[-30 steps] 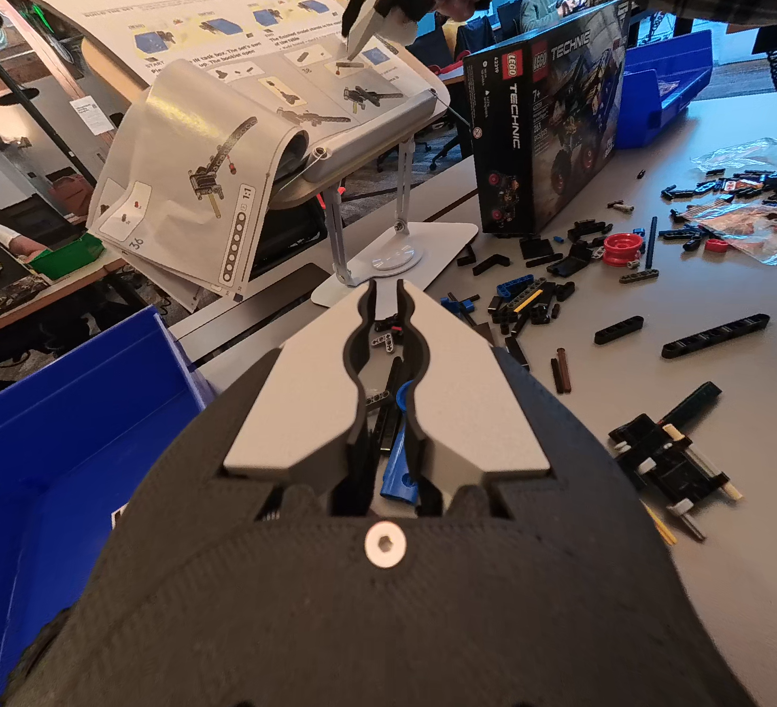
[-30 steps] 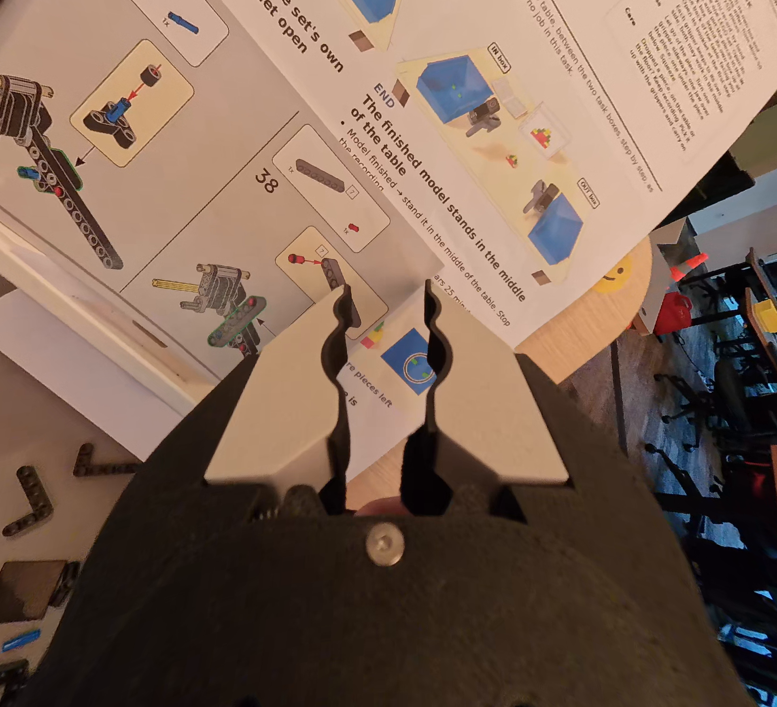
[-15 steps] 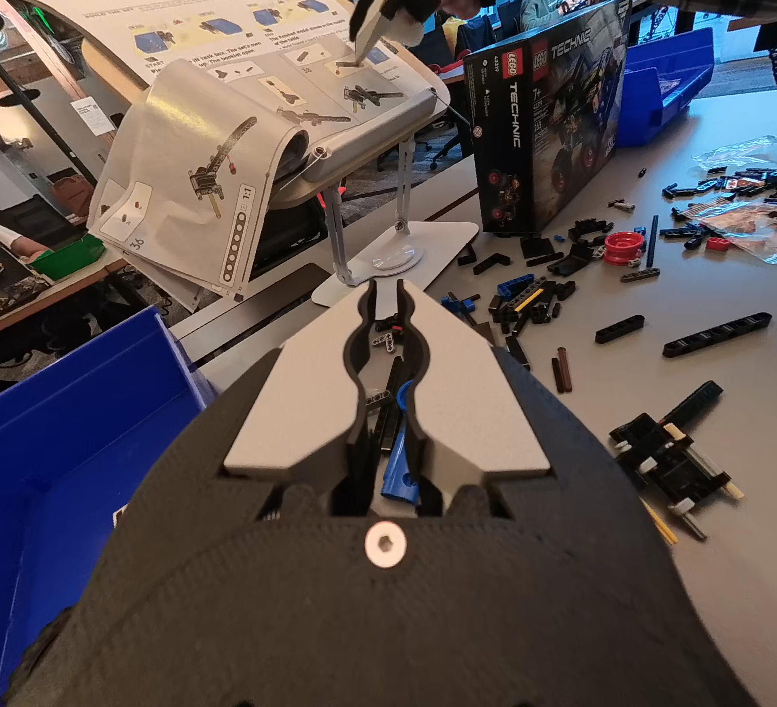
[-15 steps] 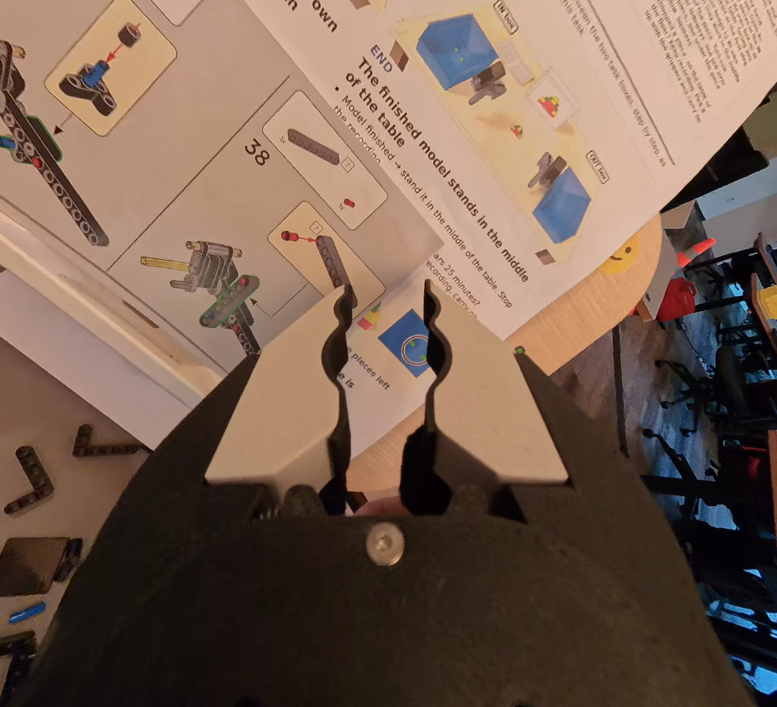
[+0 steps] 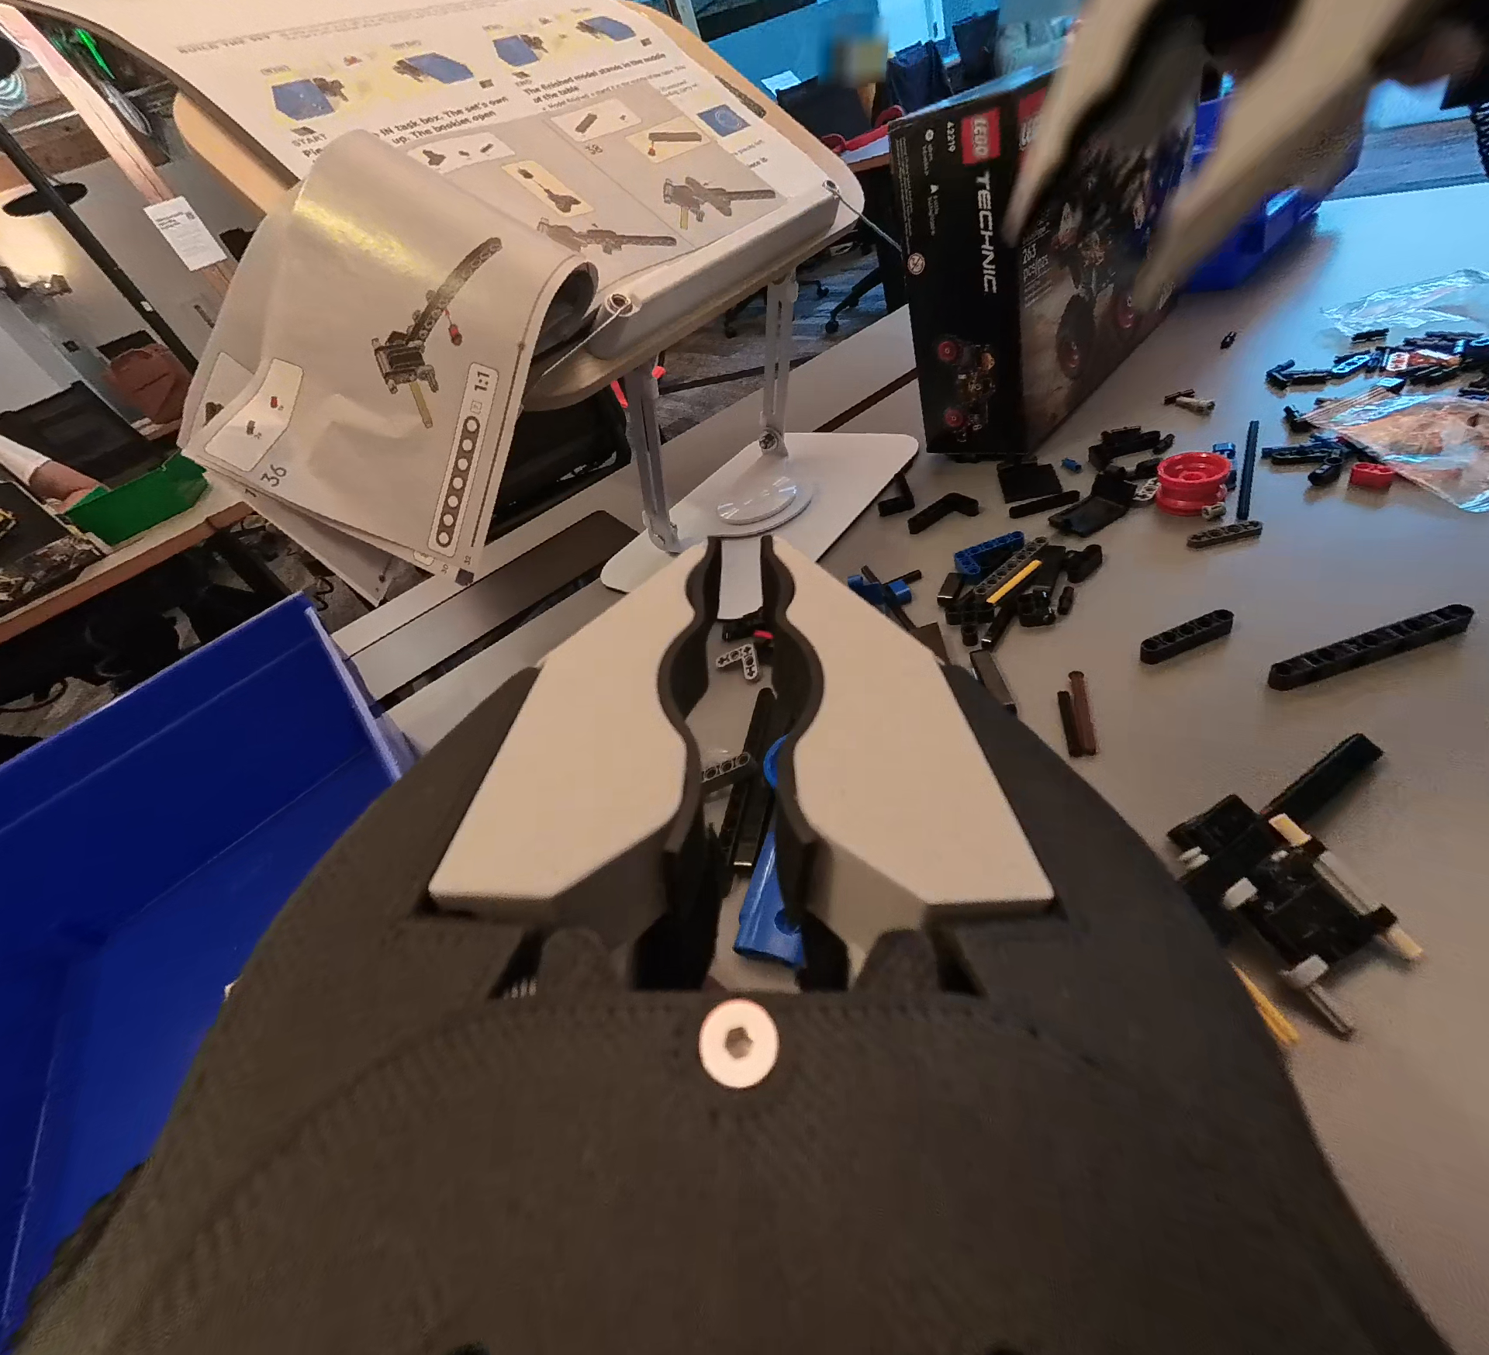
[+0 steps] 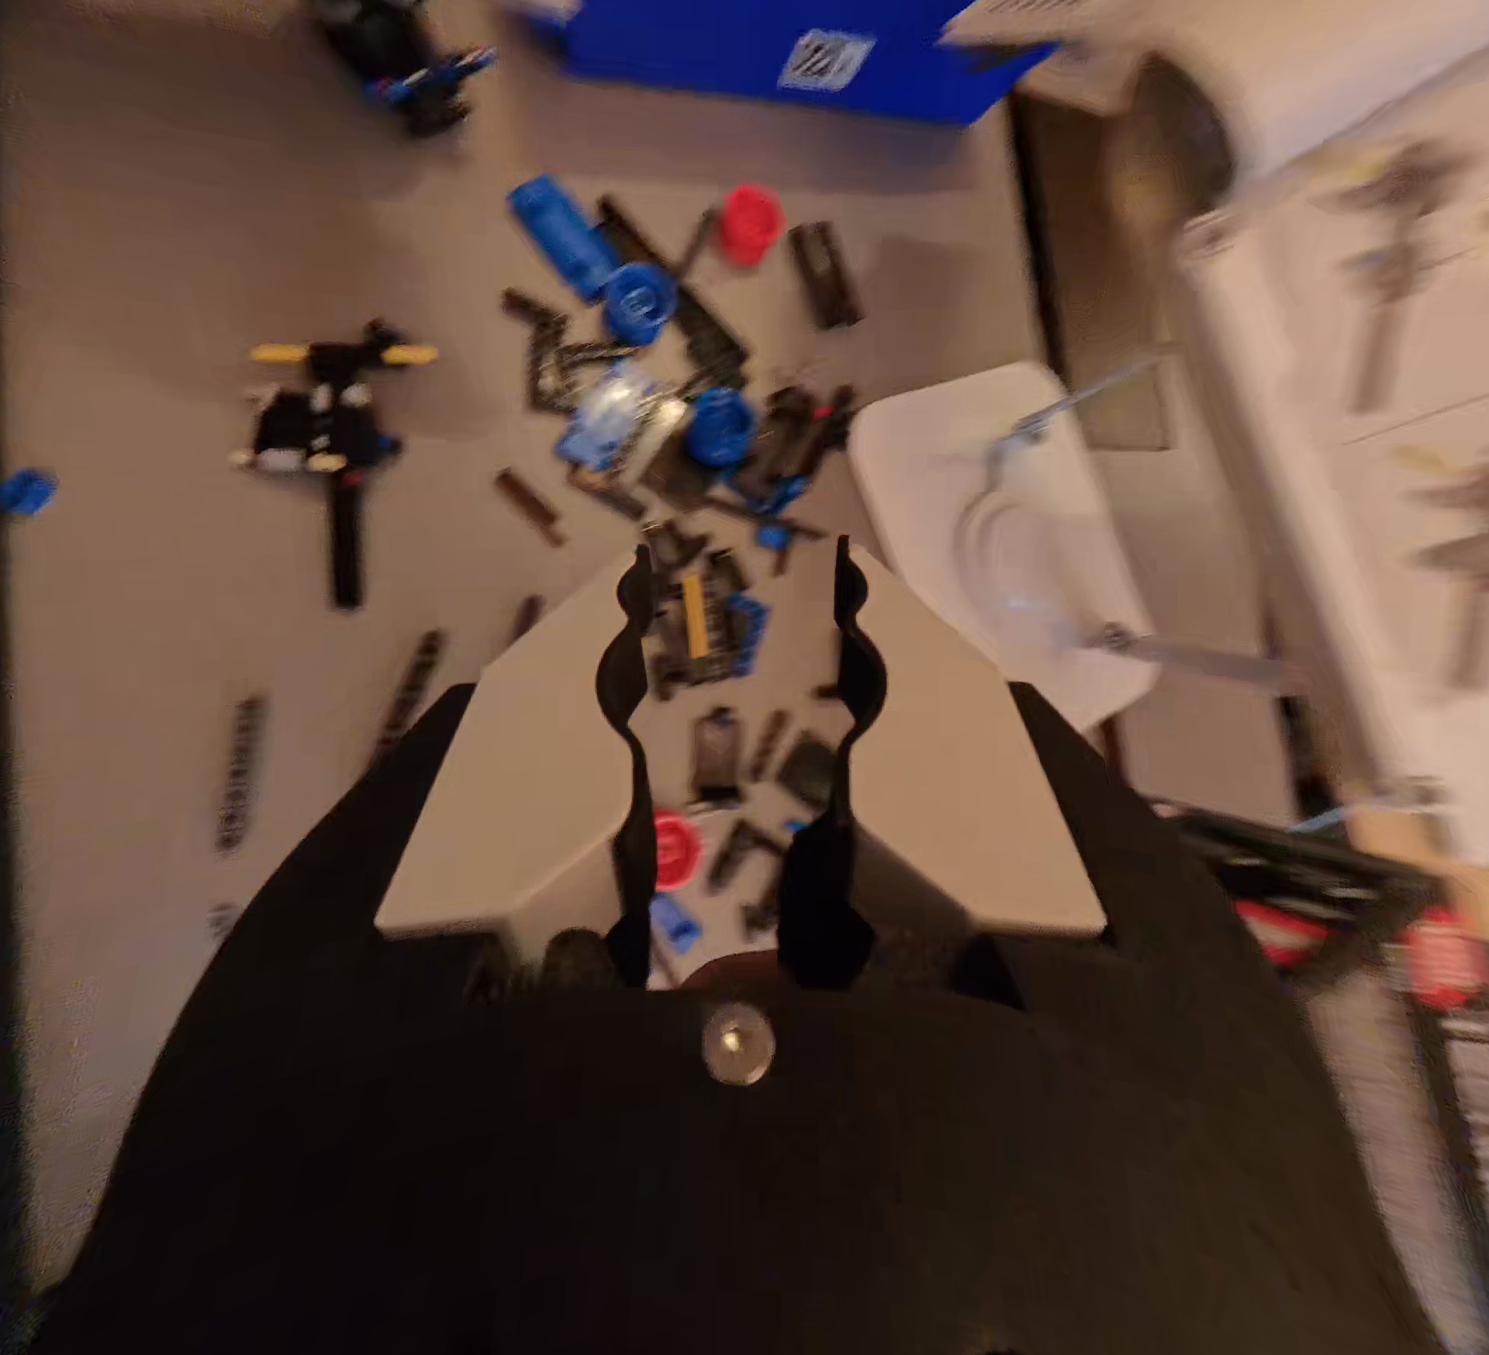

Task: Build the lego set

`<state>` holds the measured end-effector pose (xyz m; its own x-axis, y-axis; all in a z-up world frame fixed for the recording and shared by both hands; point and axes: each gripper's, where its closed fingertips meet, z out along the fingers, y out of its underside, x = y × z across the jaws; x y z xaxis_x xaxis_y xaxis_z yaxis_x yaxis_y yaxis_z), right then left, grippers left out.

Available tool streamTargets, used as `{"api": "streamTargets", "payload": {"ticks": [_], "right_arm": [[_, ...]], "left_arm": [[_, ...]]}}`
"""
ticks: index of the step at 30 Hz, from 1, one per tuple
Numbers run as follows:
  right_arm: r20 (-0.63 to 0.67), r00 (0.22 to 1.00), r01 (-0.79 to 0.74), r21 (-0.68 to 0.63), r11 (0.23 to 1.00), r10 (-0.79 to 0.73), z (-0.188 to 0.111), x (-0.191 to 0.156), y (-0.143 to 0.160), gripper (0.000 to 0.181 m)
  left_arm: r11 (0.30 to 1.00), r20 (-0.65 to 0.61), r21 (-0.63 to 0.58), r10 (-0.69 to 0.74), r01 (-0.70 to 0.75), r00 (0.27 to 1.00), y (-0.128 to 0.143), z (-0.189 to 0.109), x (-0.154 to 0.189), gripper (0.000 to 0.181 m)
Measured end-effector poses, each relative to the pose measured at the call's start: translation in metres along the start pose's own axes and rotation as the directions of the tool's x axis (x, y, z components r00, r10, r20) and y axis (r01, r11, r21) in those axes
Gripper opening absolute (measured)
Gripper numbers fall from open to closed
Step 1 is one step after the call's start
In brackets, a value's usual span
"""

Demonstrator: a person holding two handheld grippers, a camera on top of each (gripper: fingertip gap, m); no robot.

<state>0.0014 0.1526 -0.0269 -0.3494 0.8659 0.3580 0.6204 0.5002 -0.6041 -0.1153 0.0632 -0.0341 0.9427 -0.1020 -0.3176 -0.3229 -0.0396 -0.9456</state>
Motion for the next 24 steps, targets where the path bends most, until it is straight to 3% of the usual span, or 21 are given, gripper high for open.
{"api": "streamTargets", "payload": {"ticks": [6,10,14,24], "right_arm": [[0.163,0.978,-0.116,-0.086,0.99,0.128,0.03,-0.105,0.067,0.053],[0.218,0.962,-0.145,-0.105,0.984,0.165,0.04,-0.141,0.084,0.059],[0.201,0.968,-0.124,-0.147,0.981,0.153,0.047,-0.151,0.098,0.063],[0.206,0.963,-0.154,-0.118,0.981,0.176,0.041,-0.155,0.096,0.062]], "left_arm": [[1.0,-0.007,-0.002,0.007,-0.007,1.0,0.0,0.0,0.003,0.008],[1.0,-0.011,-0.008,0.018,-0.018,1.0,0.0,0.002,0.006,0.008],[1.0,-0.004,-0.006,0.018,-0.018,1.0,0.0,0.001,0.005,0.008],[1.0,-0.003,-0.006,0.022,-0.022,1.0,0.0,0.001,0.005,0.008]]}}
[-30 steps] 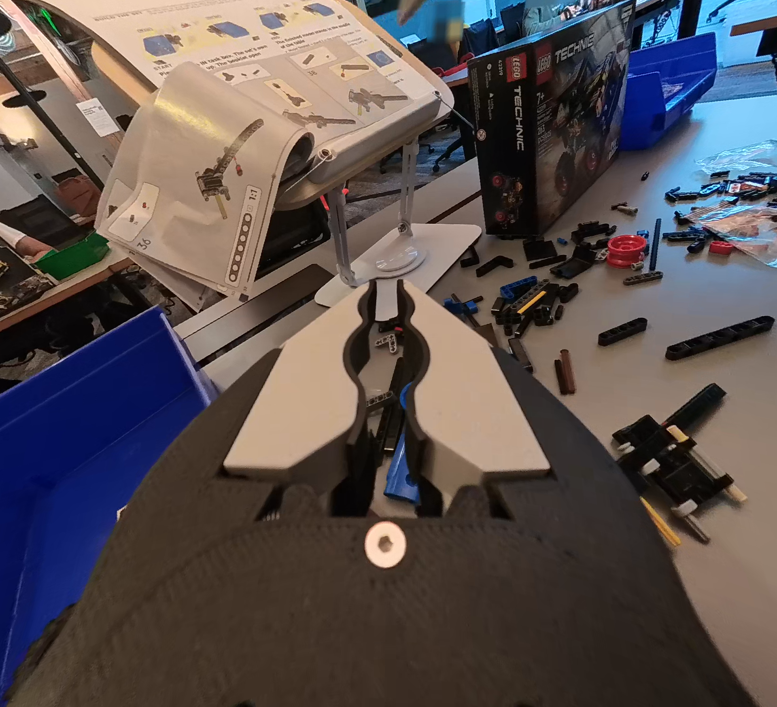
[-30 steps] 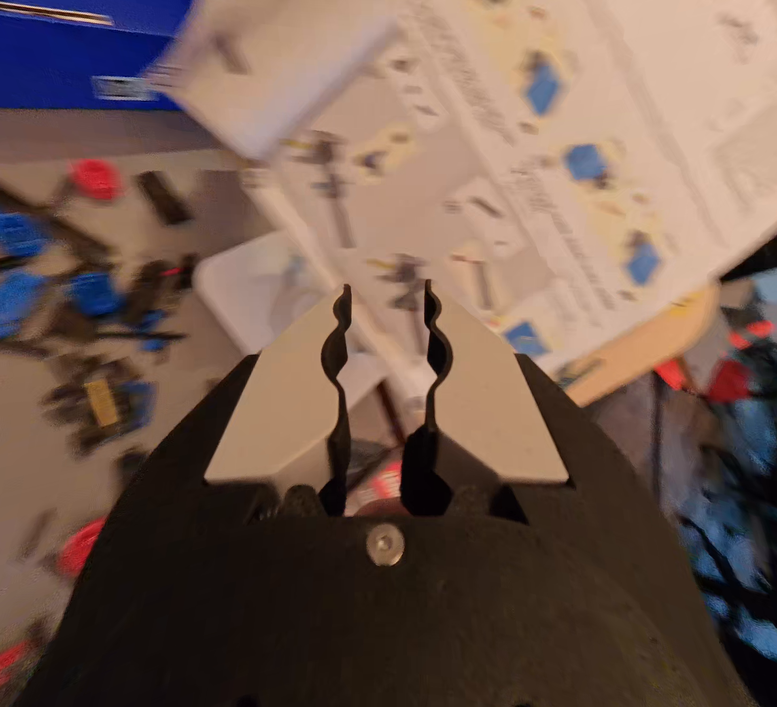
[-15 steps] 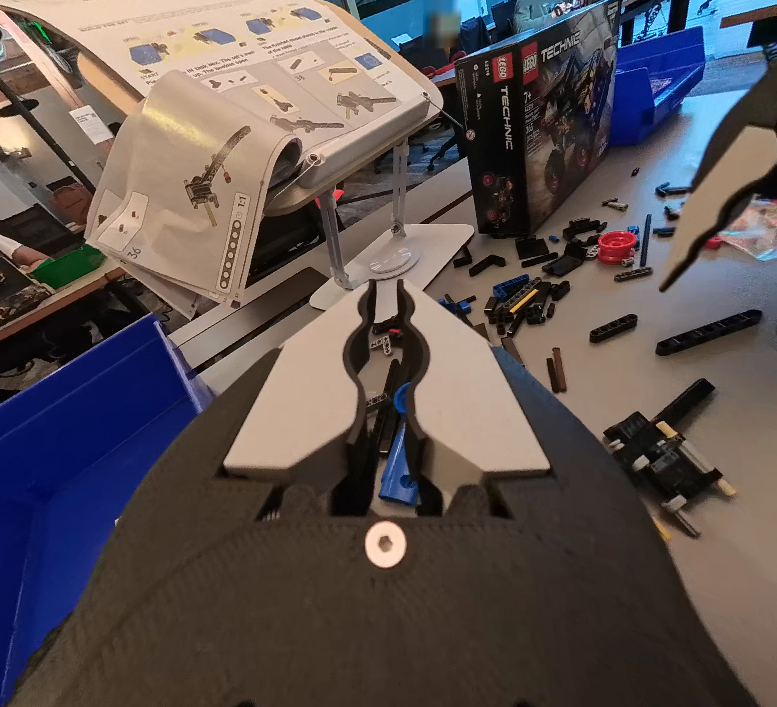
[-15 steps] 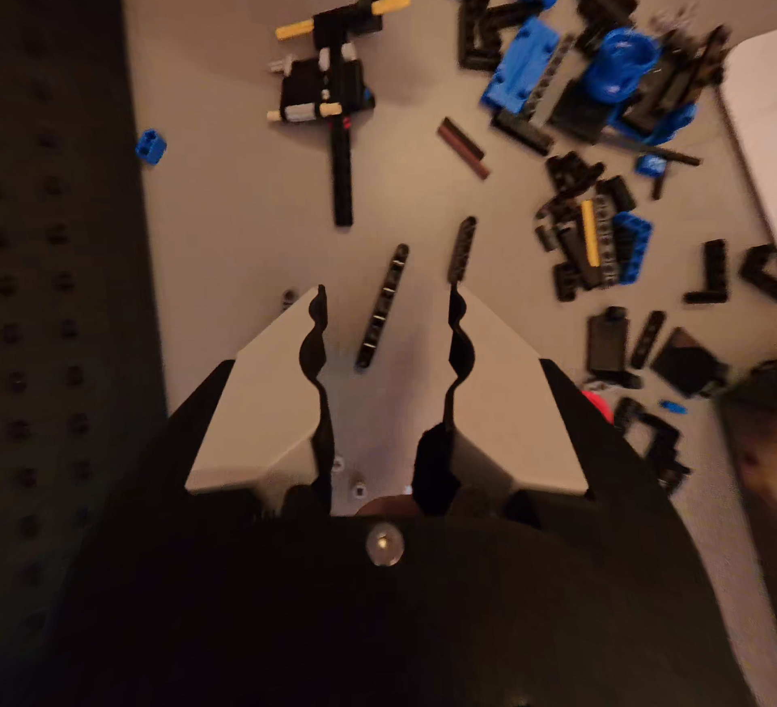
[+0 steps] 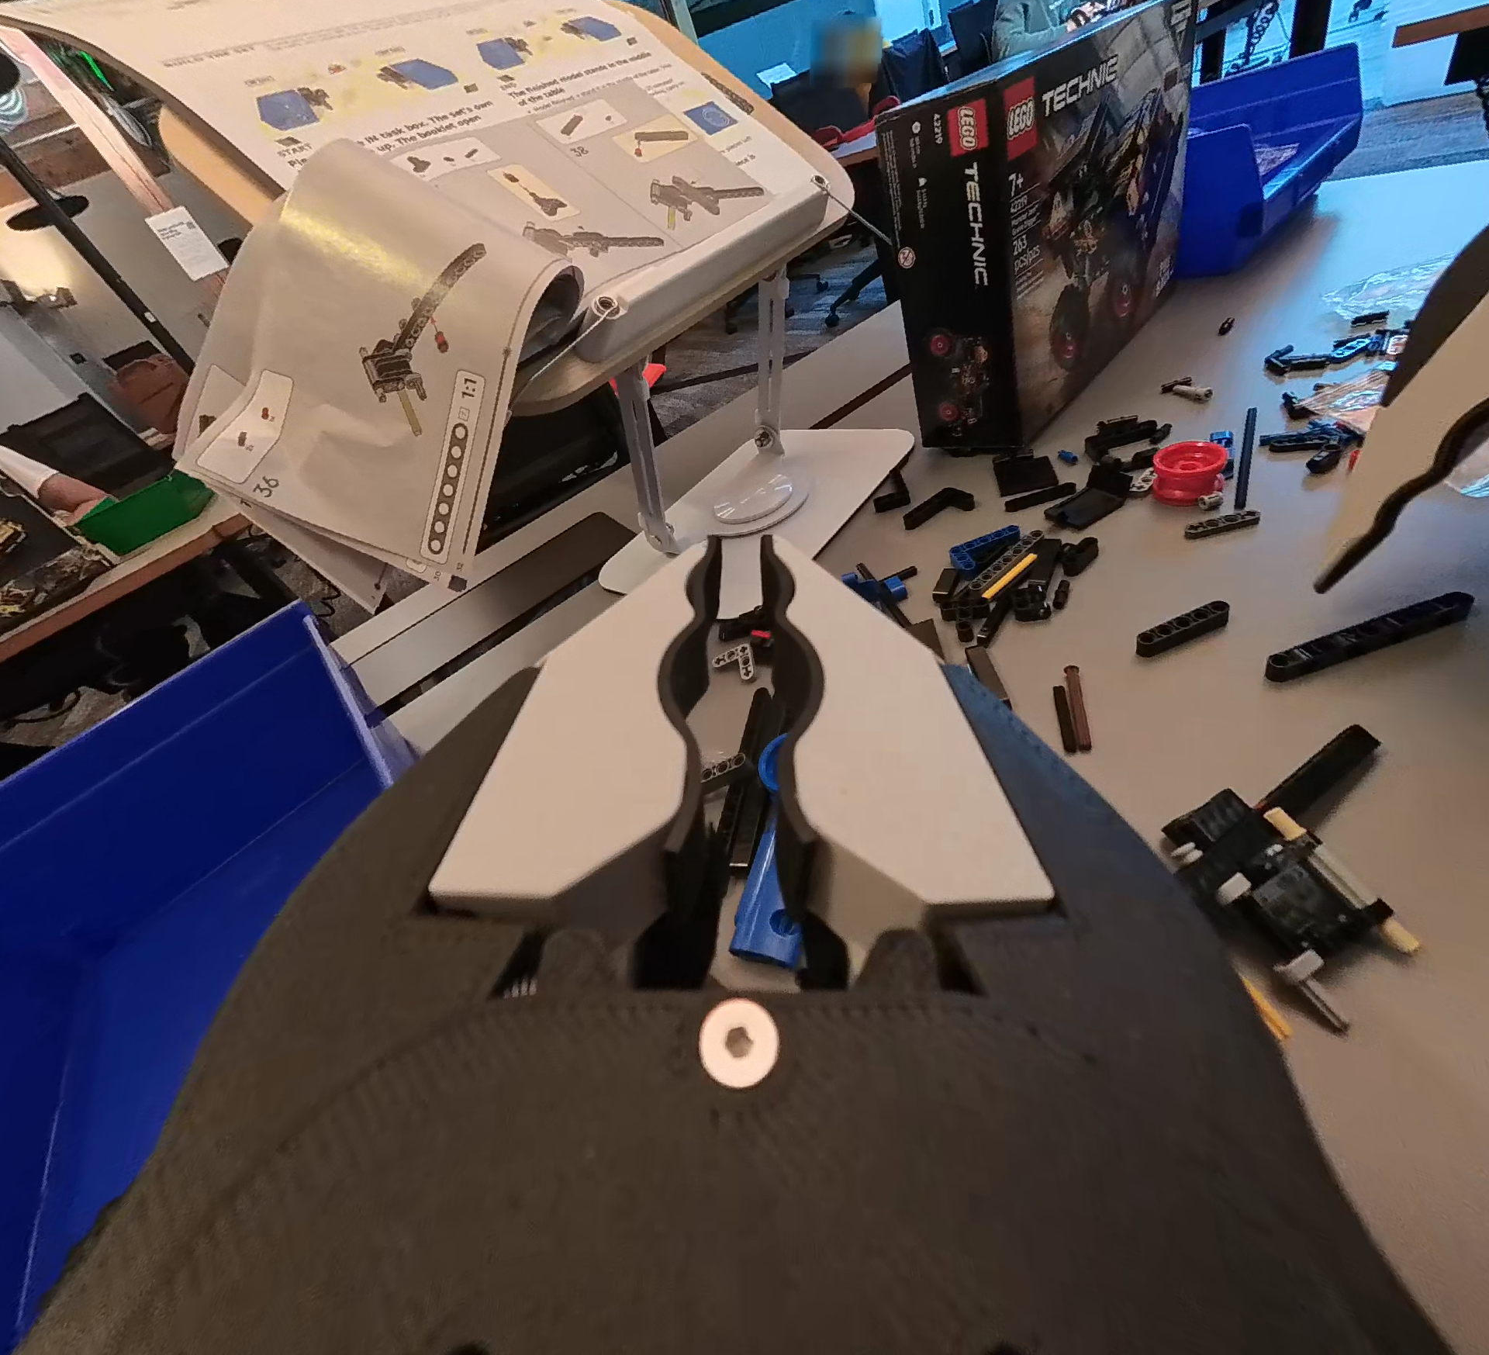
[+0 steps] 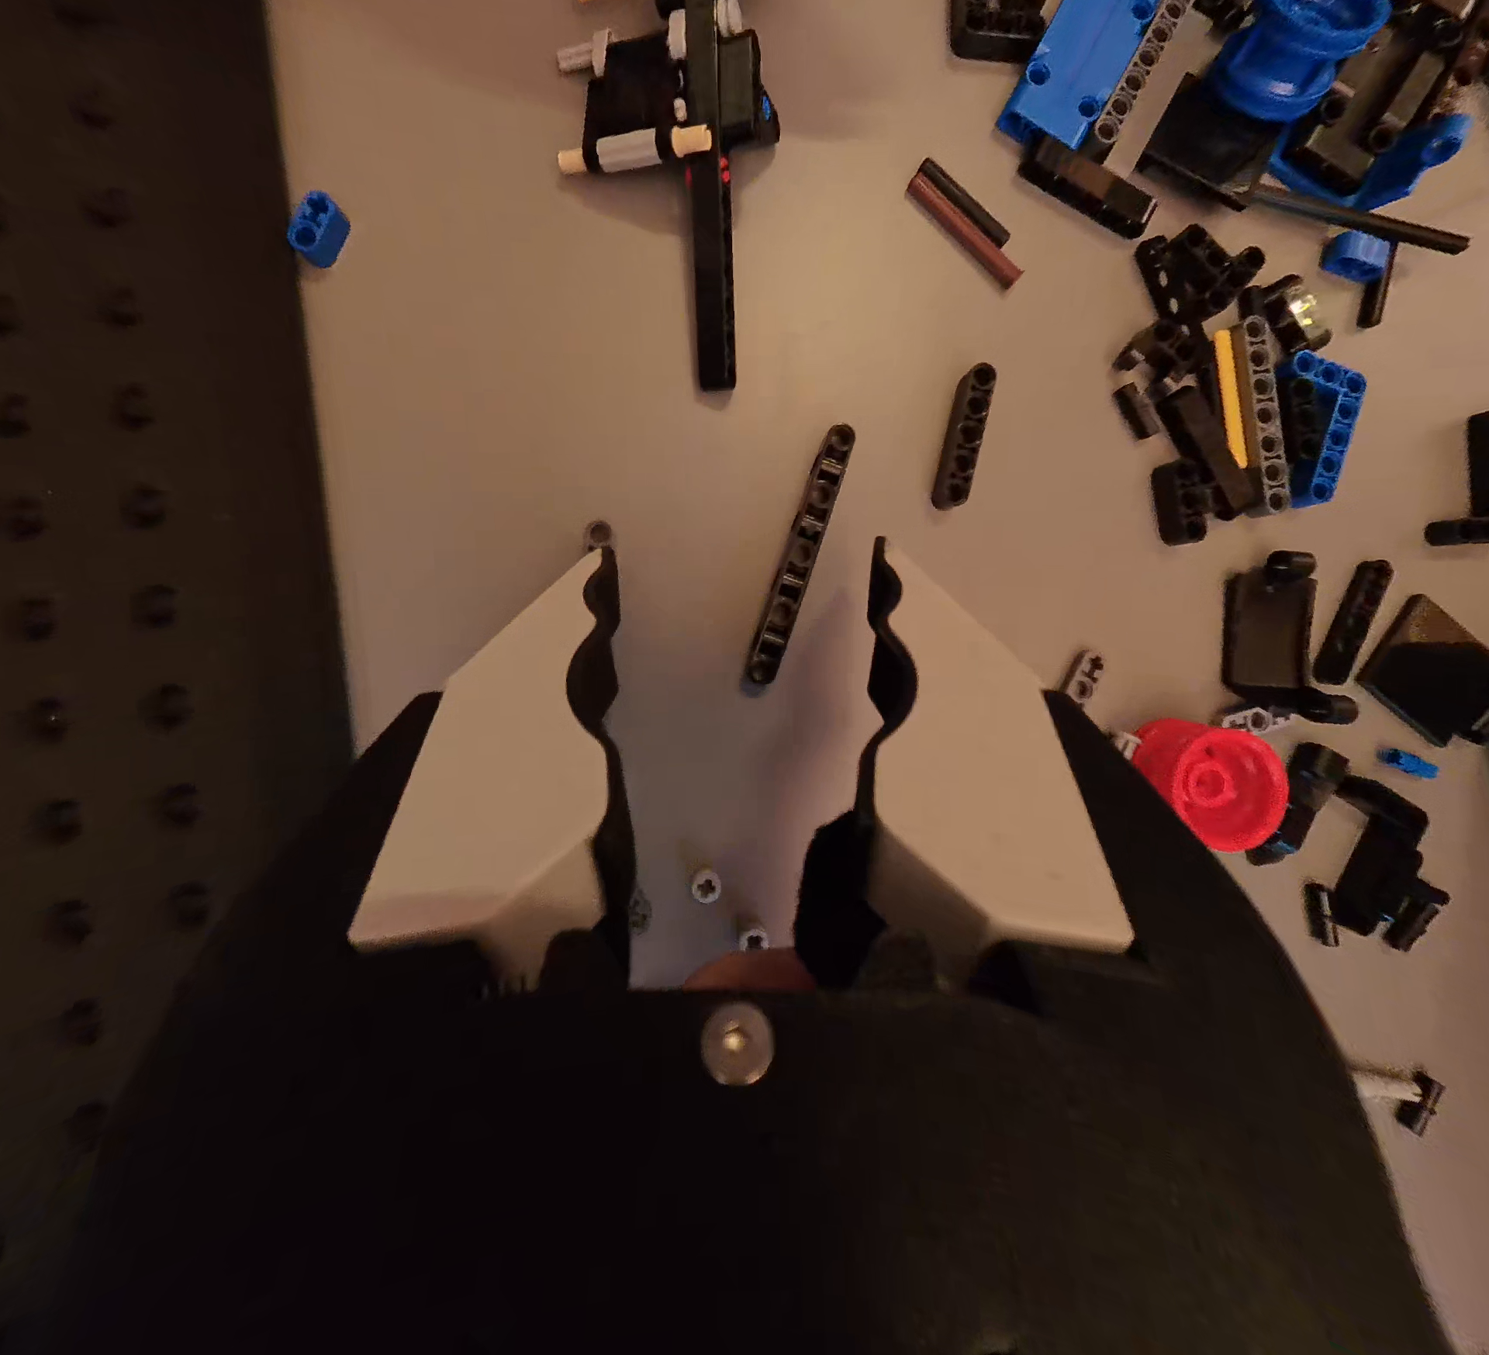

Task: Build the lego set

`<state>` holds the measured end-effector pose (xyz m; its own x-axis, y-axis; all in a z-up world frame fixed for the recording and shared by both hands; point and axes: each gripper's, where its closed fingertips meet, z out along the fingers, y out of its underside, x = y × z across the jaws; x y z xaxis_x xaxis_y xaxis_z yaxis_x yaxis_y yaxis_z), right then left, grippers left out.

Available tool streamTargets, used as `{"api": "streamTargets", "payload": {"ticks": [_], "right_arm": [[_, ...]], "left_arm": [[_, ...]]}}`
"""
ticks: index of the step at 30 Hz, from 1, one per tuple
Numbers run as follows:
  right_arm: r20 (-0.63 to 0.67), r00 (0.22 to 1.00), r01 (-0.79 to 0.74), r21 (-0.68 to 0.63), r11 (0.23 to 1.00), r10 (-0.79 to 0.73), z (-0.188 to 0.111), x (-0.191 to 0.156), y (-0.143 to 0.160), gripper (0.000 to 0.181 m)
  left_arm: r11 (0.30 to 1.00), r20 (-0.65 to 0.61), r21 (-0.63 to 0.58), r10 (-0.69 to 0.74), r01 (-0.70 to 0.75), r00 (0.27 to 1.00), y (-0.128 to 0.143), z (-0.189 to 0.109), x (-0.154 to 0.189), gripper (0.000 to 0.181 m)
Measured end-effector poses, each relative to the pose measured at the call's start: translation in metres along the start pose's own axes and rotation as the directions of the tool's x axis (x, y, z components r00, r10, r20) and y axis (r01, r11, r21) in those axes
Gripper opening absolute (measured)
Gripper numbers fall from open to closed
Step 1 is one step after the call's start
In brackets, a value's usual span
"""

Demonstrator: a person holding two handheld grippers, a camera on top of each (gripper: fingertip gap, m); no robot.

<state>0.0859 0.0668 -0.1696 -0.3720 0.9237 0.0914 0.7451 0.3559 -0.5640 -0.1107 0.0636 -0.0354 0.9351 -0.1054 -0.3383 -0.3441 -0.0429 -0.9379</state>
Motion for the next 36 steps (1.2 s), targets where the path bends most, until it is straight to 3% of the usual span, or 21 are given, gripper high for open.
{"api": "streamTargets", "payload": {"ticks": [36], "right_arm": [[-0.034,0.999,-0.042,0.012,0.999,0.042,-0.021,0.003,0.021,0.061]], "left_arm": [[1.0,0.011,-0.016,0.014,-0.014,1.0,0.003,0.002,0.001,0.007]]}}
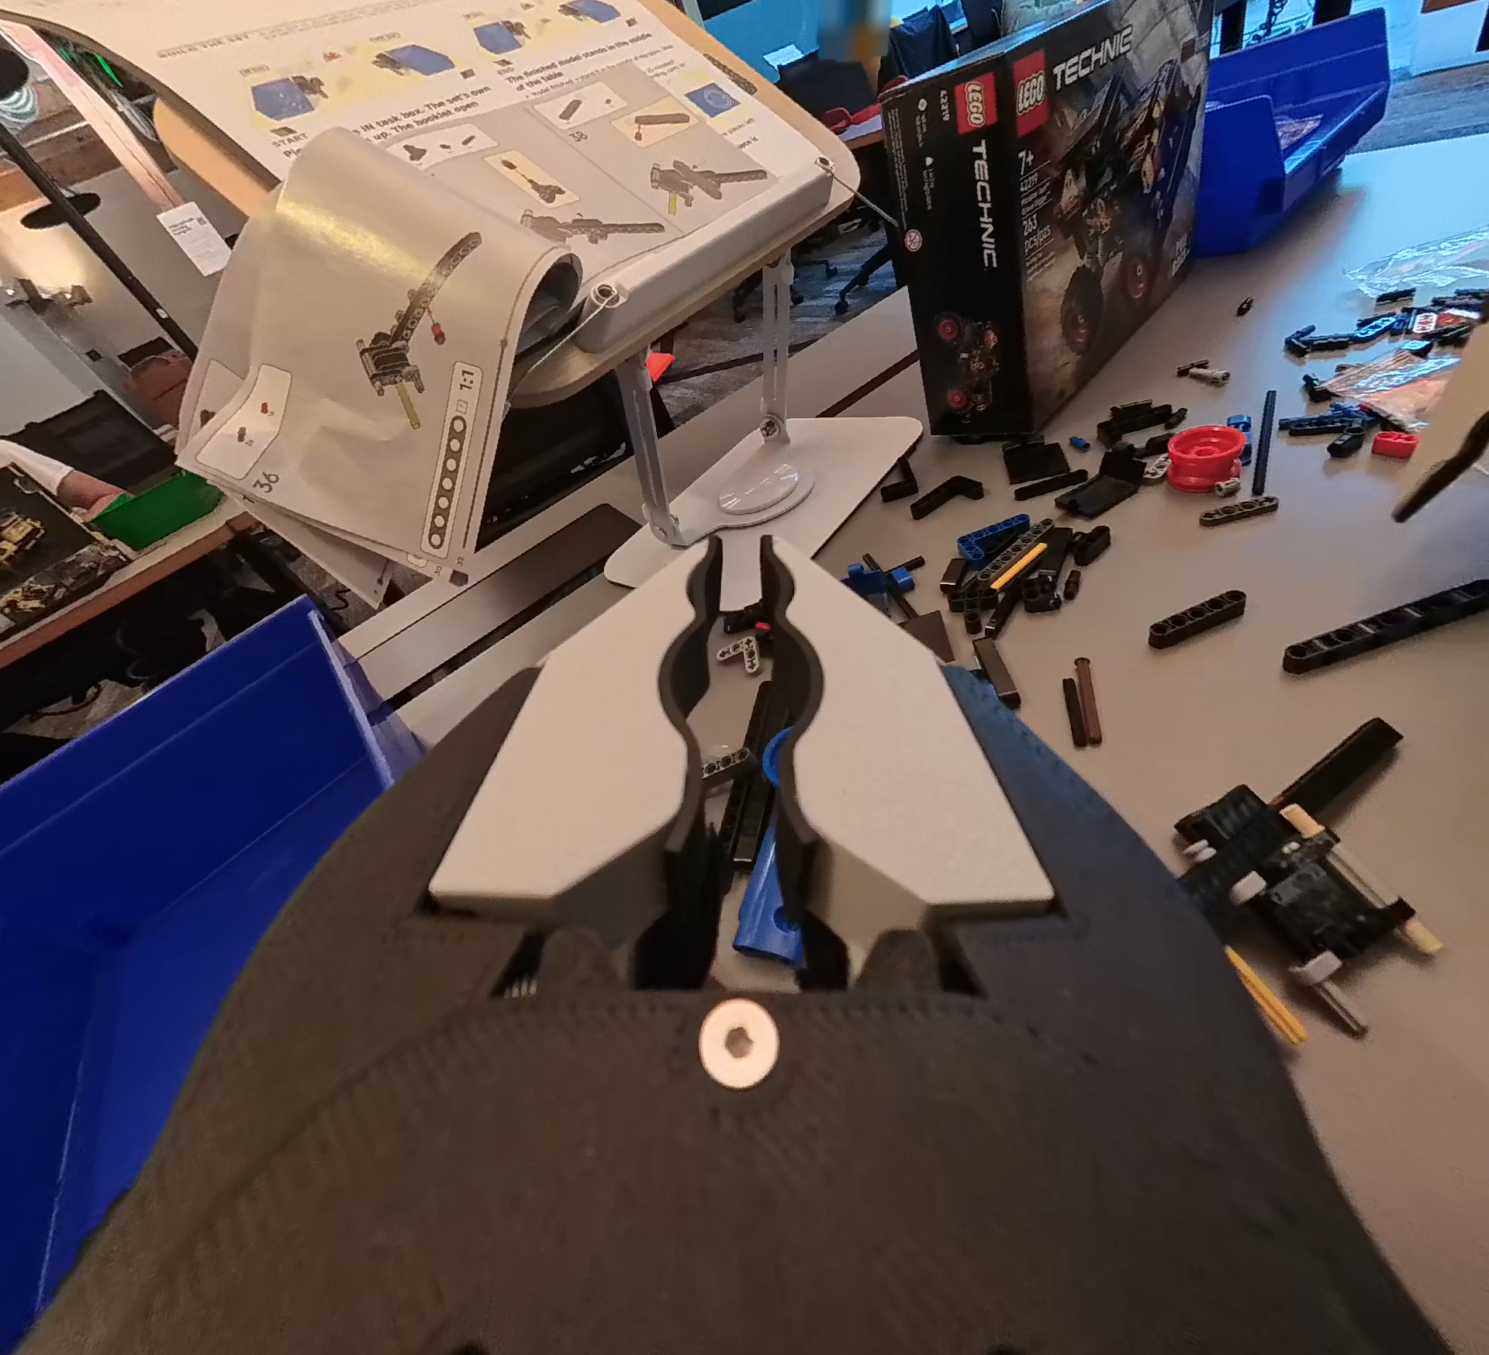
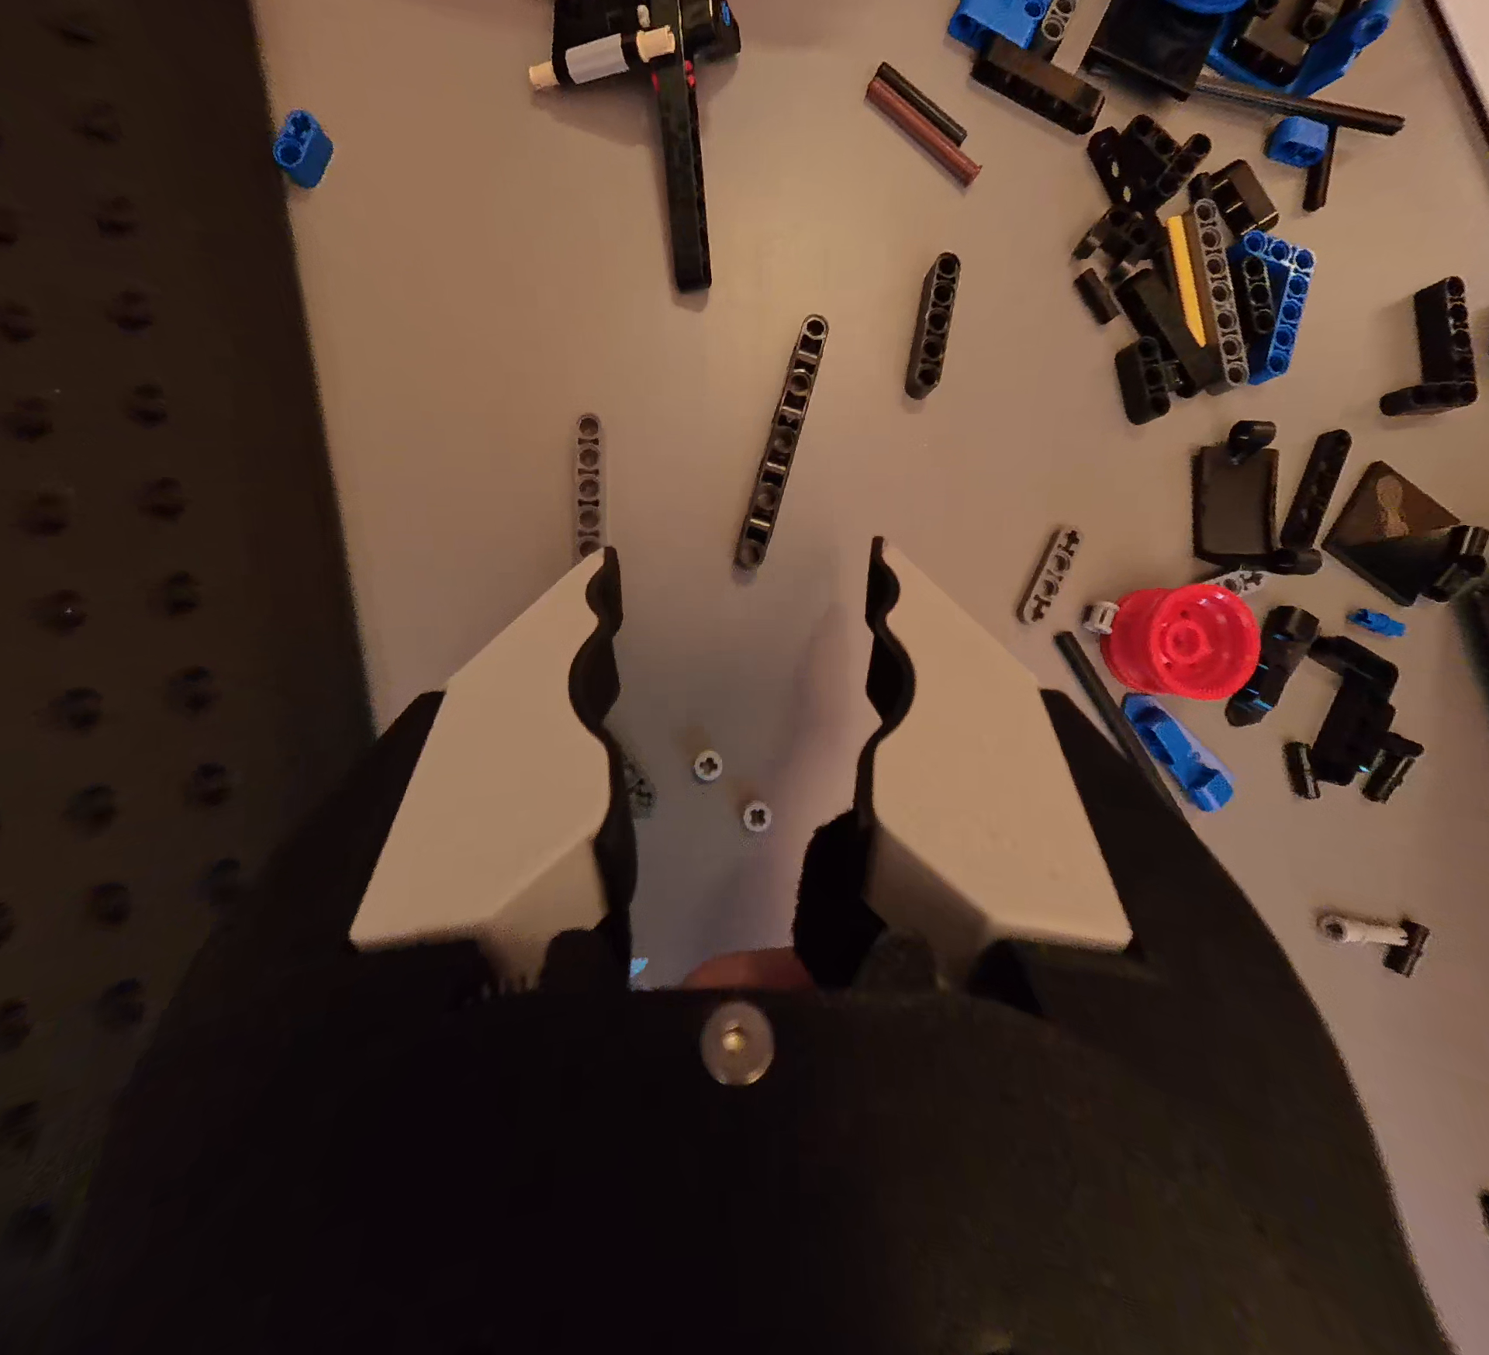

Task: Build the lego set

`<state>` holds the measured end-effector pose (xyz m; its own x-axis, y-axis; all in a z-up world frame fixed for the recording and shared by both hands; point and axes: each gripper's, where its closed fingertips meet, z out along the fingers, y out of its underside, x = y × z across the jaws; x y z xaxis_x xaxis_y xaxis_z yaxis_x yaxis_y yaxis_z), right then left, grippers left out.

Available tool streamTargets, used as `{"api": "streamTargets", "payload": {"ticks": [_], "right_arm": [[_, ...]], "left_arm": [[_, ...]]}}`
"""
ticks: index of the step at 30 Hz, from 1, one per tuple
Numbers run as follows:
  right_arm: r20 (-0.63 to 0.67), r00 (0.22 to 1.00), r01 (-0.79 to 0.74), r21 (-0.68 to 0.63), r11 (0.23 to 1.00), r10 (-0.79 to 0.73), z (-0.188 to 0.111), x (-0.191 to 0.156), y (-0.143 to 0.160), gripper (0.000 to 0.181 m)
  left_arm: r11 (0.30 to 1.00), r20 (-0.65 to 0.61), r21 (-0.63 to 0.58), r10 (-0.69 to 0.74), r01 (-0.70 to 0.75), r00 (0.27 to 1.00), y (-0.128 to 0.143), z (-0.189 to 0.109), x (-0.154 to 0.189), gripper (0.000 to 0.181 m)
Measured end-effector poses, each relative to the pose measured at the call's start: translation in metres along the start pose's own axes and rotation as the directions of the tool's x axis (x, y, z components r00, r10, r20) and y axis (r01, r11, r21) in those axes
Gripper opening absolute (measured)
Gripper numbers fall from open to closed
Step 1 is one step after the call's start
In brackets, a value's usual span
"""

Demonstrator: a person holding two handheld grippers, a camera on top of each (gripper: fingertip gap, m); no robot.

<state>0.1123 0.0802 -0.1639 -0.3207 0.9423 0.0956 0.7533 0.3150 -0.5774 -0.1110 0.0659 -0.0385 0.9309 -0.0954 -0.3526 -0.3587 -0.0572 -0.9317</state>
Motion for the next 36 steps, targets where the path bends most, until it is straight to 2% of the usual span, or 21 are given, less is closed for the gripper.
{"api": "streamTargets", "payload": {"ticks": [11,12,14,16,20,23,26,30,33,36], "right_arm": [[-0.039,0.999,-0.003,-0.027,1.0,0.002,-0.005,0.003,0.014,0.061],[-0.057,0.998,0.005,-0.024,1.0,-0.006,-0.007,0.004,0.014,0.06],[-0.076,0.997,0.015,0.051,0.999,-0.011,-0.015,0.002,0.0,0.044],[-0.048,0.999,0.017,0.115,0.993,-0.011,-0.021,-0.011,-0.013,0.036],[-0.028,0.999,0.038,0.07,0.997,-0.036,-0.013,-0.03,-0.01,0.035],[-0.017,0.999,0.046,0.045,0.998,-0.046,-0.003,-0.038,-0.006,0.026],[-0.028,0.999,0.043,0.046,0.998,-0.042,-0.001,-0.039,-0.005,0.027],[-0.133,0.99,-0.043,0.1,0.994,0.056,-0.029,-0.011,0.0,0.019],[-0.251,0.957,-0.119,0.111,0.987,0.143,-0.063,0.024,0.025,0.011],[-0.312,0.928,-0.176,0.11,0.978,0.202,-0.088,0.042,0.051,0.007]], "left_arm": [[0.999,0.0,0.006,0.032,-0.032,0.999,-0.003,0.0,0.003,0.008],[0.999,-0.01,0.023,0.045,-0.045,0.999,-0.007,-0.001,0.007,0.008],[0.993,-0.034,0.092,0.08,-0.077,0.996,-0.022,-0.006,0.017,0.01],[0.983,-0.05,0.145,0.123,-0.114,0.991,-0.035,-0.01,0.029,0.011],[0.968,-0.122,0.163,0.213,-0.192,0.969,-0.04,-0.007,0.059,0.013],[0.967,-0.174,0.16,0.227,-0.2,0.958,-0.037,-0.004,0.074,0.012],[0.969,-0.217,0.145,0.229,-0.201,0.949,-0.031,-0.001,0.083,0.012],[0.971,-0.275,0.113,0.236,-0.212,0.932,-0.023,0.002,0.096,0.013],[0.968,-0.297,0.111,0.25,-0.227,0.921,-0.021,0.003,0.104,0.013],[0.968,-0.312,0.107,0.251,-0.229,0.916,-0.019,0.004,0.108,0.012]]}}
